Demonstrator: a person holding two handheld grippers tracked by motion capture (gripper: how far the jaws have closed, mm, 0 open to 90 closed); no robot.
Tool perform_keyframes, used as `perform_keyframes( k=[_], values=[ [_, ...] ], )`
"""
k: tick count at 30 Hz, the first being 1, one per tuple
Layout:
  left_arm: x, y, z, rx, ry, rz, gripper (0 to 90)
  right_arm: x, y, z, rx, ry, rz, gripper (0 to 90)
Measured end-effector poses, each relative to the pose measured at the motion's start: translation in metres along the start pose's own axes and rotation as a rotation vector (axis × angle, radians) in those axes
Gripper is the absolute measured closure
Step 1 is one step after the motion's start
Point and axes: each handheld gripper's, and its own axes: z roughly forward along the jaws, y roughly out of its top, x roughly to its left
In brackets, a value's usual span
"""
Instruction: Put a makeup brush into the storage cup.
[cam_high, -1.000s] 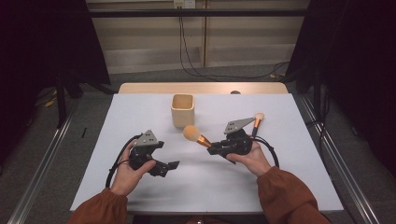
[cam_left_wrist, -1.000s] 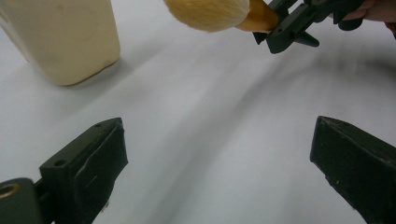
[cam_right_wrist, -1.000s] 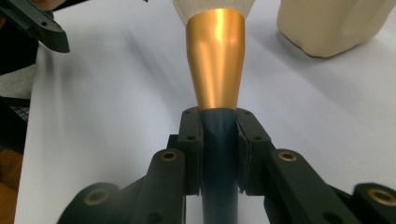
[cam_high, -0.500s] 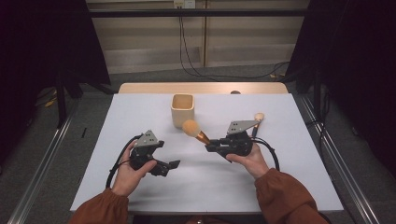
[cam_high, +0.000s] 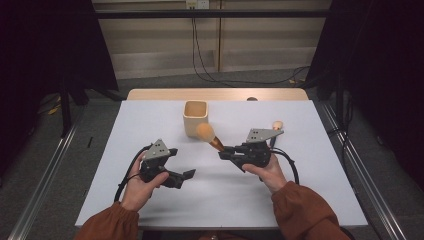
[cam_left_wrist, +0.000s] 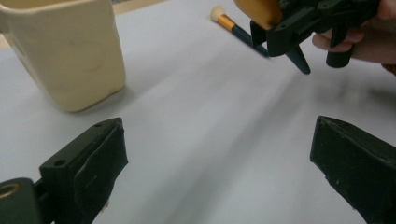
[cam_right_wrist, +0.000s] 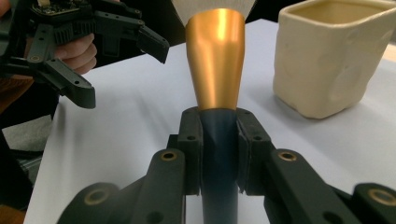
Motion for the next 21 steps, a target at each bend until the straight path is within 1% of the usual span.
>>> perform_keyframes(
  k=[2,6,7,10,12,14,15,16,19,21],
  values=[
    [0.0,0.0,0.001,-0.032,0.005,0.005,3.7,0.001,0.001,-0.001,-0.014,-0.006,-0.005,75.1],
    [-0.001,0.002,0.001,-0.078,0.015,0.003,3.9,0.001,0.004,-0.004,-0.038,-0.011,-0.01,75.1],
    [-0.002,0.003,0.002,-0.095,0.018,-0.004,3.9,0.001,0.004,-0.004,-0.042,-0.01,-0.012,75.1],
    [-0.003,0.006,0.004,-0.12,0.012,-0.02,4.2,0.002,0.005,-0.005,-0.047,-0.008,-0.016,75.1],
    [-0.005,0.009,0.006,-0.122,0.013,-0.014,4.2,0.002,0.005,-0.005,-0.051,-0.009,-0.02,75.0],
    [-0.007,0.011,0.009,-0.132,-0.002,-0.027,4.0,0.002,0.005,-0.005,-0.052,-0.01,-0.023,75.1],
    [-0.009,0.013,0.011,-0.135,0.0,-0.031,4.0,0.002,0.006,-0.005,-0.053,-0.01,-0.023,75.0],
    [-0.009,0.015,0.012,-0.142,-0.008,-0.023,4.0,0.002,0.006,-0.005,-0.053,-0.009,-0.023,75.0],
    [-0.011,0.02,0.016,-0.138,-0.026,-0.018,5.0,0.002,0.006,-0.005,-0.057,-0.007,-0.025,75.0],
    [-0.013,0.023,0.019,-0.149,-0.02,-0.015,4.9,0.002,0.006,-0.005,-0.058,-0.006,-0.025,75.1]
  ],
)
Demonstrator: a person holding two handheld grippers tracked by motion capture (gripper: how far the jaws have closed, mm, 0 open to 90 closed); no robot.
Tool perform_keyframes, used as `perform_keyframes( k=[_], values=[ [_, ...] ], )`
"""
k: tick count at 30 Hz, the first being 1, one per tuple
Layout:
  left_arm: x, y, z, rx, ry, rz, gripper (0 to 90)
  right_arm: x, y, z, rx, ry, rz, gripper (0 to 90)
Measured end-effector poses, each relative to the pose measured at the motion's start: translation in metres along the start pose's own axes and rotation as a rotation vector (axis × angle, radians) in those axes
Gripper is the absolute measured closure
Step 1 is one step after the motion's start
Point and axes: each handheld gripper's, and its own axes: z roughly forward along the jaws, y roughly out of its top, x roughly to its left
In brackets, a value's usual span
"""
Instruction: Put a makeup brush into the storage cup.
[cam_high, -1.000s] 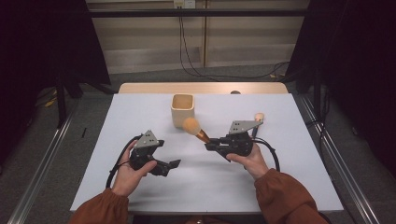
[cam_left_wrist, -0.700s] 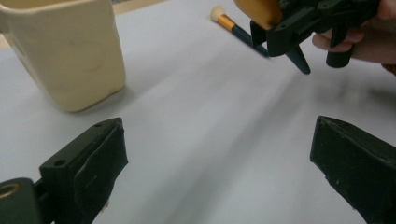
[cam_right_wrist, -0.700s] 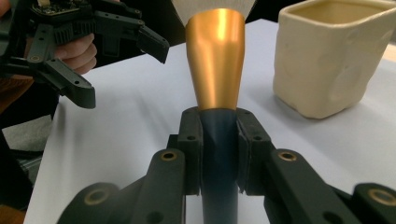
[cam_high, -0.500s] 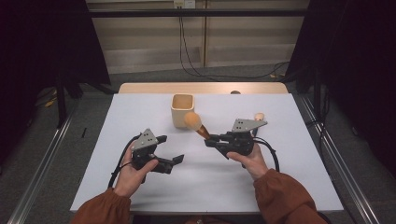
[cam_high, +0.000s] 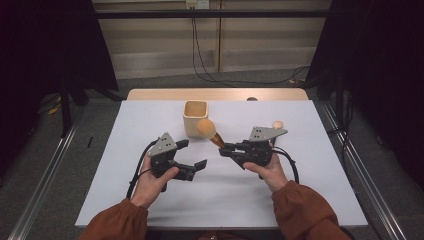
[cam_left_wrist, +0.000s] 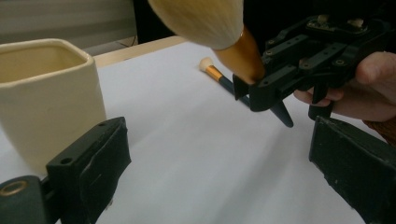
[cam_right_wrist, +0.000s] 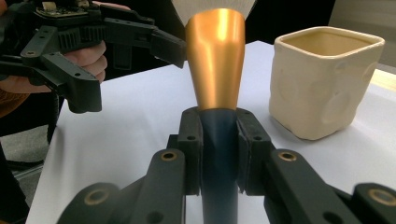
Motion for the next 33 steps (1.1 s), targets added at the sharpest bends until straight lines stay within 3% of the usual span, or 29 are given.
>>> perform_keyframes(
  k=[15,21,30,33],
  values=[
    [-0.007,0.012,0.027,-0.022,-0.018,-0.038,4.8,-0.001,0.001,-0.002,-0.005,-0.002,-0.004,75.1],
    [-0.008,0.014,0.03,-0.039,0.003,-0.029,10.1,0.0,0.001,-0.001,-0.003,-0.001,-0.007,75.0],
    [-0.008,0.017,0.036,-0.048,-0.012,-0.077,21.7,0.0,0.0,0.0,-0.001,0.003,-0.006,75.0],
    [-0.008,0.016,0.037,-0.042,-0.018,-0.076,25.8,0.0,0.0,0.0,0.0,0.003,-0.008,75.0]
  ],
)
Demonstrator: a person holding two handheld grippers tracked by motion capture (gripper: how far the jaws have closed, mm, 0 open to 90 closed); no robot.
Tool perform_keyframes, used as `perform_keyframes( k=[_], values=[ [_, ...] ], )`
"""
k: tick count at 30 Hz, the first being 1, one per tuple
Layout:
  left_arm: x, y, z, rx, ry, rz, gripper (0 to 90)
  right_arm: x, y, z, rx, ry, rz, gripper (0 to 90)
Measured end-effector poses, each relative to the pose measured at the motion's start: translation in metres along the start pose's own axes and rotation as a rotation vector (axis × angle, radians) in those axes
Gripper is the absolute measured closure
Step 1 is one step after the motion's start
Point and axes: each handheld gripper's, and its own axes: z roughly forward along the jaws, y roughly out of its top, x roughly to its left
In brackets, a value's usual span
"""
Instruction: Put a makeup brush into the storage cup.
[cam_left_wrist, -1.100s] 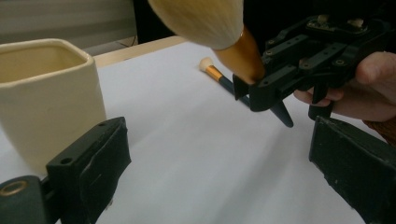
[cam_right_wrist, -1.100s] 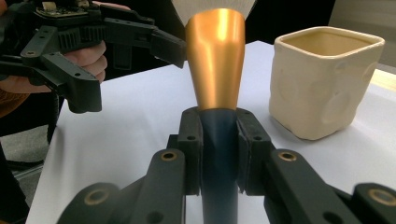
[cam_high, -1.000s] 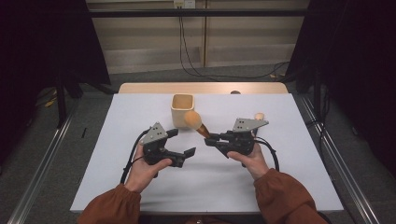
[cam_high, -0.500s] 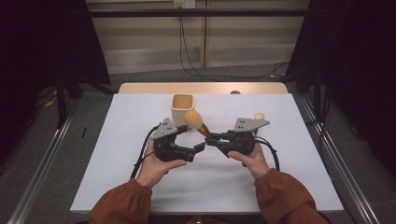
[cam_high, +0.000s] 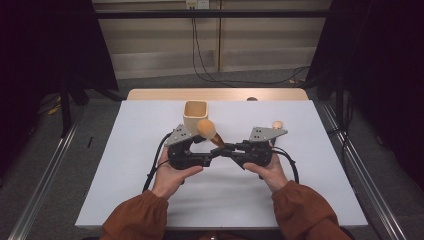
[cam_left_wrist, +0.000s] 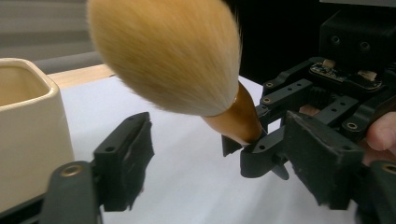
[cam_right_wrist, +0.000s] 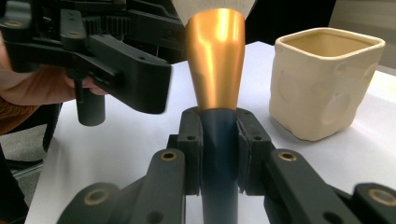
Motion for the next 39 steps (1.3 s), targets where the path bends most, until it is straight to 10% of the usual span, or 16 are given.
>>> perform_keyframes(
  k=[19,39],
  values=[
    [0.001,-0.002,0.0042,-0.009,-0.056,-0.093,56.8,0.0011,-0.0019,0.0034,0.009,0.007,0.004,75.0],
    [0.0017,0.0012,0.0056,-0.051,-0.08,-0.161,65.4,0.0024,-0.0033,0.0066,0.013,0.012,0.011,74.9]
  ],
)
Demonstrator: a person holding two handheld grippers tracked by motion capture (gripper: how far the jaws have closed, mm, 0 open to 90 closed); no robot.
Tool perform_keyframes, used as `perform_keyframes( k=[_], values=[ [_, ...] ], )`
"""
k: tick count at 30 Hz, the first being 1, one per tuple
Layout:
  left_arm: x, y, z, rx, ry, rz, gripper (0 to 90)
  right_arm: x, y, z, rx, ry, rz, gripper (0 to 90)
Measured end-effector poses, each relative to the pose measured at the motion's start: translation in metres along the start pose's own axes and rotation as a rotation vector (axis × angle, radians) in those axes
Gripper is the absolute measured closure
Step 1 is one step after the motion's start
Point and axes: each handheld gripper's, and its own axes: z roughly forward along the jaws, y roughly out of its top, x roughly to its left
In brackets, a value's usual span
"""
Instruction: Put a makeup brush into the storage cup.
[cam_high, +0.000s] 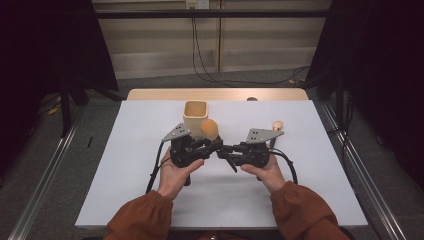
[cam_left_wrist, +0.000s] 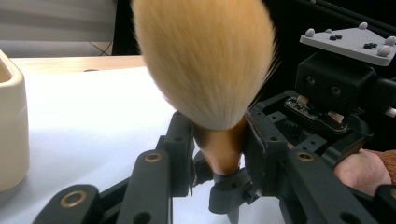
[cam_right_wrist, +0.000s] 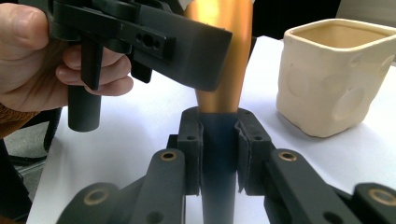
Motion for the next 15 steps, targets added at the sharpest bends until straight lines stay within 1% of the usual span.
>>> perform_keyframes(
  k=[2,4,8,9,11,12,15],
  values=[
    [0.0006,0.0,0.0003,0.003,-0.004,-0.009,65.5,-0.0001,-0.0001,-0.0001,0.002,-0.001,-0.002,74.9],
    [0.0008,0.0001,0.0008,0.007,-0.004,-0.002,65.6,-0.0006,-0.0007,0.0,0.002,0.001,0.004,74.8],
    [0.0007,0.0006,0.0019,0.002,-0.008,-0.003,65.9,-0.001,-0.0009,-0.0002,-0.003,0.0,0.017,74.6],
    [0.0006,0.001,0.0021,0.002,-0.015,0.005,66.0,-0.0011,-0.0008,-0.0005,-0.003,-0.001,0.021,74.3],
    [-0.0004,0.0022,0.0018,0.005,-0.011,0.016,66.1,-0.0016,-0.0007,-0.0008,-0.007,0.0,0.024,73.2],
    [-0.0007,0.003,0.0016,0.006,-0.008,0.021,66.2,-0.0014,-0.0005,-0.0009,-0.011,0.002,0.026,71.6],
    [-0.0004,0.0043,0.0009,0.009,-0.011,0.024,66.3,-0.0006,0.0005,-0.0015,-0.015,0.0,0.035,61.9]
  ],
)
